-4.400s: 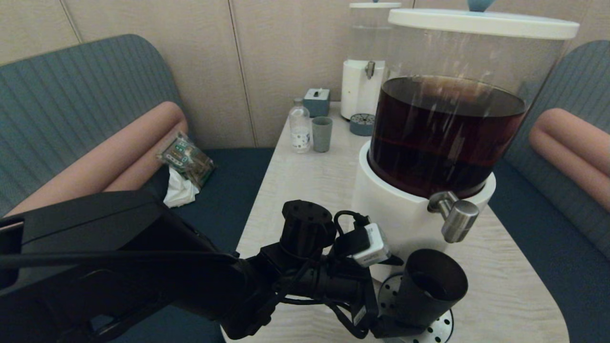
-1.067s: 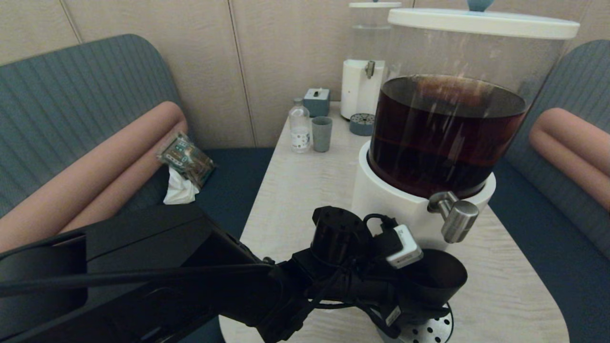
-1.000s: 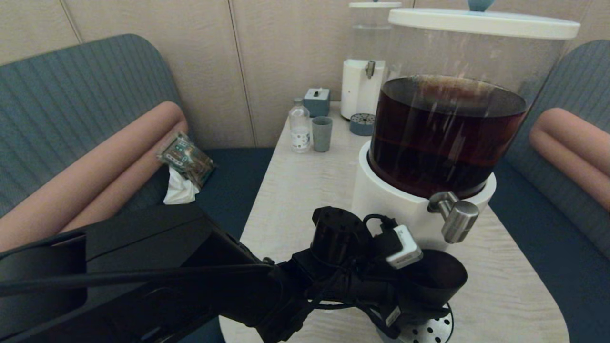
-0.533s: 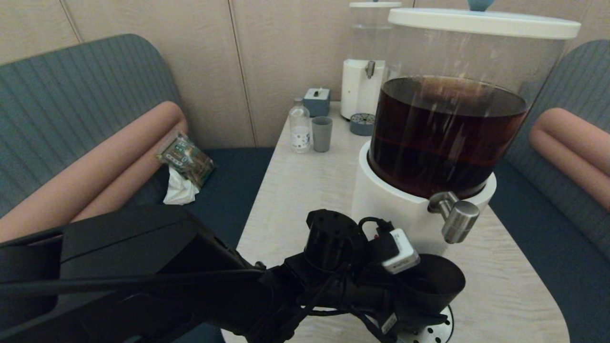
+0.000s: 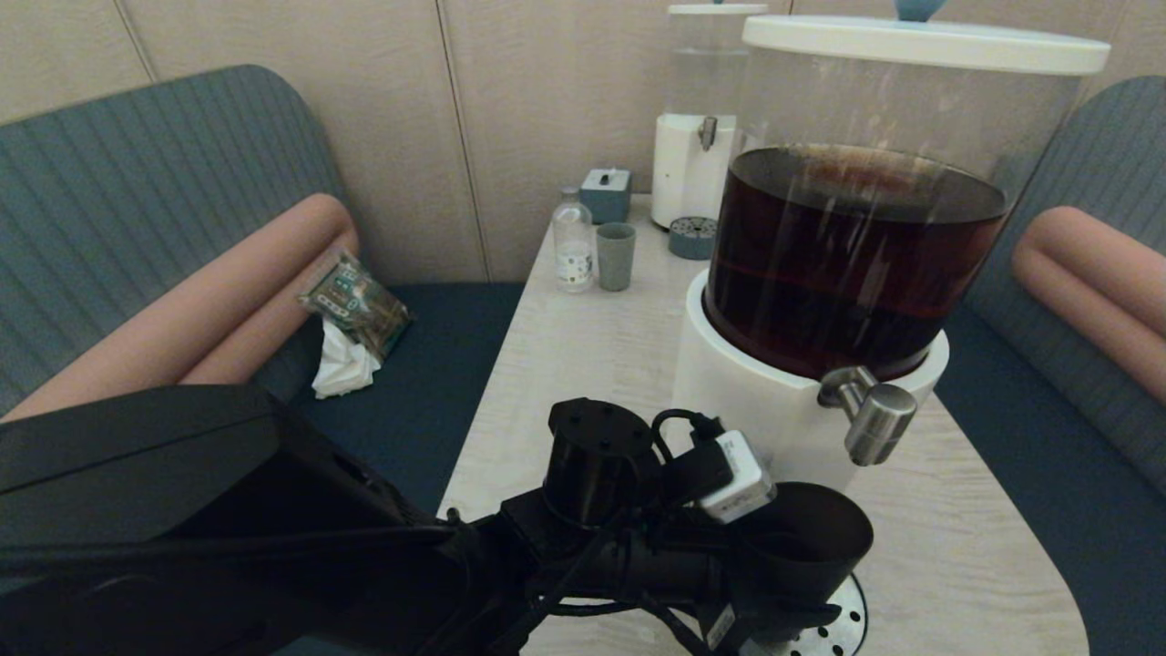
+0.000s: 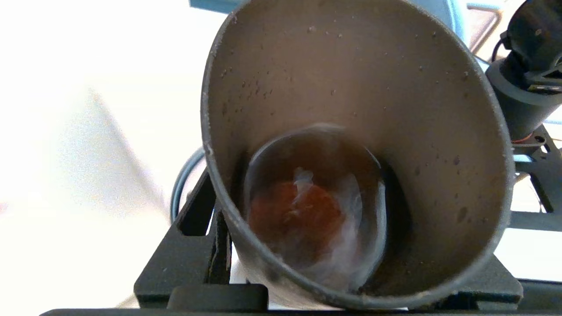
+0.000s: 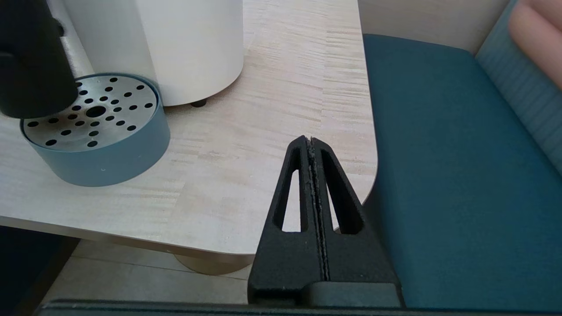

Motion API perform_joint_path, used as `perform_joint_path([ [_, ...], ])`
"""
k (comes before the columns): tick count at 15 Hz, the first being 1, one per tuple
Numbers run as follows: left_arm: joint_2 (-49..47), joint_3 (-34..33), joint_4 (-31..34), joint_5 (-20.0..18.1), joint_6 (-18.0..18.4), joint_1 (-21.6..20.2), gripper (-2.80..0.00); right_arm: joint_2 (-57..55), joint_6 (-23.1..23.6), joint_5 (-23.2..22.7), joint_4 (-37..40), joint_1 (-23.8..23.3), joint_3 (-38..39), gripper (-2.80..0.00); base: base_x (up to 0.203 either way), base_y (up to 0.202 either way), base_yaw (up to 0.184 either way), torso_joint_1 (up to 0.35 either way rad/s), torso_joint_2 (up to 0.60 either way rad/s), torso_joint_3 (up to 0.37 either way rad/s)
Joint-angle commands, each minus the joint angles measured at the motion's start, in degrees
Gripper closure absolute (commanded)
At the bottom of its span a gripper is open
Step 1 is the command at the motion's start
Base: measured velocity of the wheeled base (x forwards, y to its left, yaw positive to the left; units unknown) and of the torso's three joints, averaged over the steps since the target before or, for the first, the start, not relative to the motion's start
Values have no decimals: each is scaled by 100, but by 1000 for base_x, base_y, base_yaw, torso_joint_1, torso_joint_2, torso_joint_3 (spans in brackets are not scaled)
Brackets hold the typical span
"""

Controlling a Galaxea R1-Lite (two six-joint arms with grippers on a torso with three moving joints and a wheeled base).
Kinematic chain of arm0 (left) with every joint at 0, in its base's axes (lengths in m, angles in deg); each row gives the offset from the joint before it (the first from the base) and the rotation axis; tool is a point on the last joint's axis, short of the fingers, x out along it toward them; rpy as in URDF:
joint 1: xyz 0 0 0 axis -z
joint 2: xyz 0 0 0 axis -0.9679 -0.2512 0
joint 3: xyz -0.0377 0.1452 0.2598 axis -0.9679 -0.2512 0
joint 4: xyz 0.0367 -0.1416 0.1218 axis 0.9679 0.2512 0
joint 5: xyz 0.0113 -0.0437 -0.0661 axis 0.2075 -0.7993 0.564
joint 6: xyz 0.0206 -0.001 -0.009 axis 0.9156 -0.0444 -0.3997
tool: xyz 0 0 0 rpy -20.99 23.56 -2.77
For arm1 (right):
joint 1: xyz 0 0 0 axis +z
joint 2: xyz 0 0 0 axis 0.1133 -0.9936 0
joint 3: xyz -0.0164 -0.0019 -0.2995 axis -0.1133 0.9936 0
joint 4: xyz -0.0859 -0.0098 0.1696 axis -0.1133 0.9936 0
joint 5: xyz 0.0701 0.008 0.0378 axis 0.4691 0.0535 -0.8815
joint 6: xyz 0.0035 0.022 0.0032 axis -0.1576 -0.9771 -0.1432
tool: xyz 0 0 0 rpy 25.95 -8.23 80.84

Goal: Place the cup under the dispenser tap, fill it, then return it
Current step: Place the cup next to the water dispenser

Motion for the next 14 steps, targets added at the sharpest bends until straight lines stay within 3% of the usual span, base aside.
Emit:
perform_joint_path([
  [1,271,-196,-32,72,-47,-38,0,11,4,-2,-2,0,35,0,0,0,0,0,0,0],
  [10,872,-928,-367,631,-306,-423,0,11,4,-2,-2,8,35,0,0,0,0,0,0,0],
  [14,969,-1171,-1205,1135,-1014,-588,0,11,4,-2,-2,0,35,0,0,0,0,0,0,0],
])
